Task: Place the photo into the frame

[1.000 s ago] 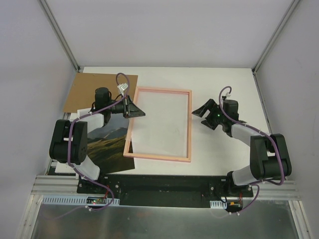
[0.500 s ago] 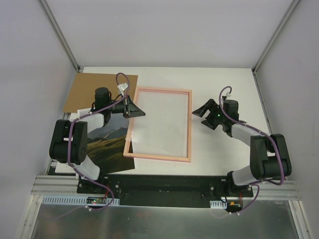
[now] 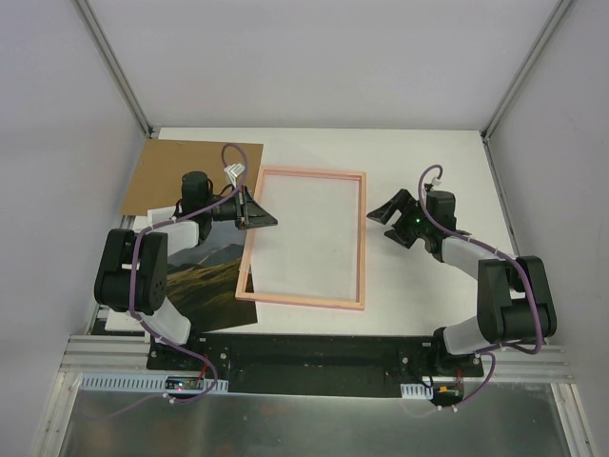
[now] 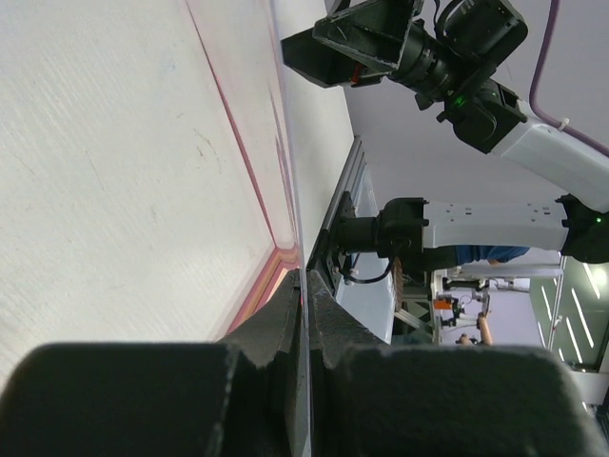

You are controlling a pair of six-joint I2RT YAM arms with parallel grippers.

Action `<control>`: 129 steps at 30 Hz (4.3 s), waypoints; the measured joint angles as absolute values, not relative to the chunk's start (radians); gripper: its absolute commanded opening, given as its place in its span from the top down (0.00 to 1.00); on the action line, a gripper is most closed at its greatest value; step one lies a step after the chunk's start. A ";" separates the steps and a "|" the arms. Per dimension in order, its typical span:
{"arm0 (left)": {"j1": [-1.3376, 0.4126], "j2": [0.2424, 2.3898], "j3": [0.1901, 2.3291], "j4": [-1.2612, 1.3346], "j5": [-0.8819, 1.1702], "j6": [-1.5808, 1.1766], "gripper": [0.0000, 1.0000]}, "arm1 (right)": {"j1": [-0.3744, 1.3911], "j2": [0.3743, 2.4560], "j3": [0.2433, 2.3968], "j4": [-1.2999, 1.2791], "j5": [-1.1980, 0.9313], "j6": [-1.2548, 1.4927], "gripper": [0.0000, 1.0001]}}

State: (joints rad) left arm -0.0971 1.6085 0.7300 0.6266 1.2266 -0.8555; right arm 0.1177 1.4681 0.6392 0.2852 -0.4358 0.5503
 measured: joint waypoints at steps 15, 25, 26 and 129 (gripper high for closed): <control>-0.111 1.608 0.720 0.677 1.227 -0.883 1.00 | 0.117 1.468 0.639 0.288 -0.443 0.551 0.04; -0.119 1.630 0.721 0.712 1.226 -0.906 1.00 | 0.117 1.468 0.639 0.288 -0.450 0.550 0.04; -0.119 1.634 0.721 0.716 1.226 -0.907 1.00 | 0.117 1.468 0.639 0.288 -0.450 0.551 0.04; -0.164 1.810 0.738 0.850 1.191 -0.985 1.00 | 0.216 1.533 0.626 0.355 -0.418 0.566 0.04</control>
